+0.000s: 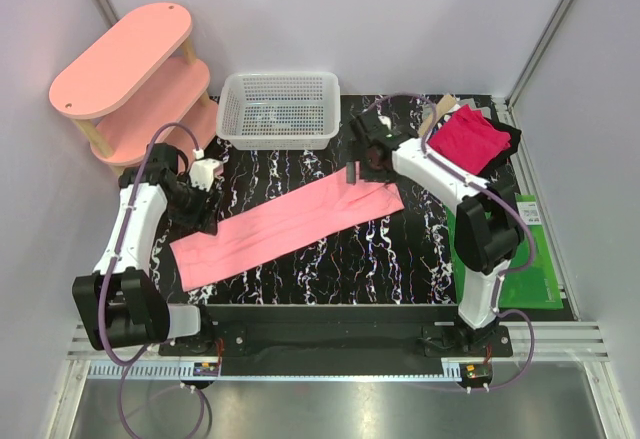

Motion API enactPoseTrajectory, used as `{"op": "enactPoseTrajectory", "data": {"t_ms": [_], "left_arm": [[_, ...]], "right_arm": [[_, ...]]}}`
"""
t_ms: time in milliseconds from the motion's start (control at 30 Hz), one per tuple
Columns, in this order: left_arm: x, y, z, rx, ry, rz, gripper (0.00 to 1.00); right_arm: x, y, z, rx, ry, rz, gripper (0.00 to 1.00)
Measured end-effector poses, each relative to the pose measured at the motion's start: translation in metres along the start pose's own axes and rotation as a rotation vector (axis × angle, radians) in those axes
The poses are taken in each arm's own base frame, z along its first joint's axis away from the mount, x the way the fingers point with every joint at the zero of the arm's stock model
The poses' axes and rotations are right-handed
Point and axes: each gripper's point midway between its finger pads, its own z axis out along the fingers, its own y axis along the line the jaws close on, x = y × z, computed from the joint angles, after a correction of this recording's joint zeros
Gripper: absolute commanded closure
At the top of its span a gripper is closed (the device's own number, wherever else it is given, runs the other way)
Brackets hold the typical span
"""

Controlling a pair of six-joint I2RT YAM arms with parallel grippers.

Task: Fold and stack the t-shirts
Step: Fold the tshirt

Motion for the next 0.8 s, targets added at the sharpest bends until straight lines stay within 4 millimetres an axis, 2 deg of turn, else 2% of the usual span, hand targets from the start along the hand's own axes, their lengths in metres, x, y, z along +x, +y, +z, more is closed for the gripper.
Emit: {"op": "enactPoseTrajectory", "data": {"t_ms": [33,100,333,467,633,800], "left_arm": [[0.001,0.000,0.000,0.000,0.002,-0.003,0.34],[0.002,0.000,0.000,-0.005,0.009,-0.006,0.34],[0.005,0.005,-0.009,-0.054,0.001,0.001,0.34],[0.005,0.005,-0.018,-0.083,-0.018,0.014,0.34],[0.008,0.006,-0.016,-0.089,-0.011,0.028,0.37],[0.027,0.004,-0.005,-0.072,0.046,0.019,0.36]], "right_arm": [[0.007,0.016,-0.002,-0.038,0.010,-0.026,0.11],[0.017,0.026,0.000,-0.063,0.040,-0.041,0.11],[0.043,0.016,0.050,-0.025,0.178,-0.013,0.12],[0.062,0.019,0.076,-0.032,0.258,-0.012,0.12],[0.054,0.030,0.078,-0.090,0.263,0.008,0.12],[0.039,0.018,0.086,-0.095,0.267,0.062,0.11]]}}
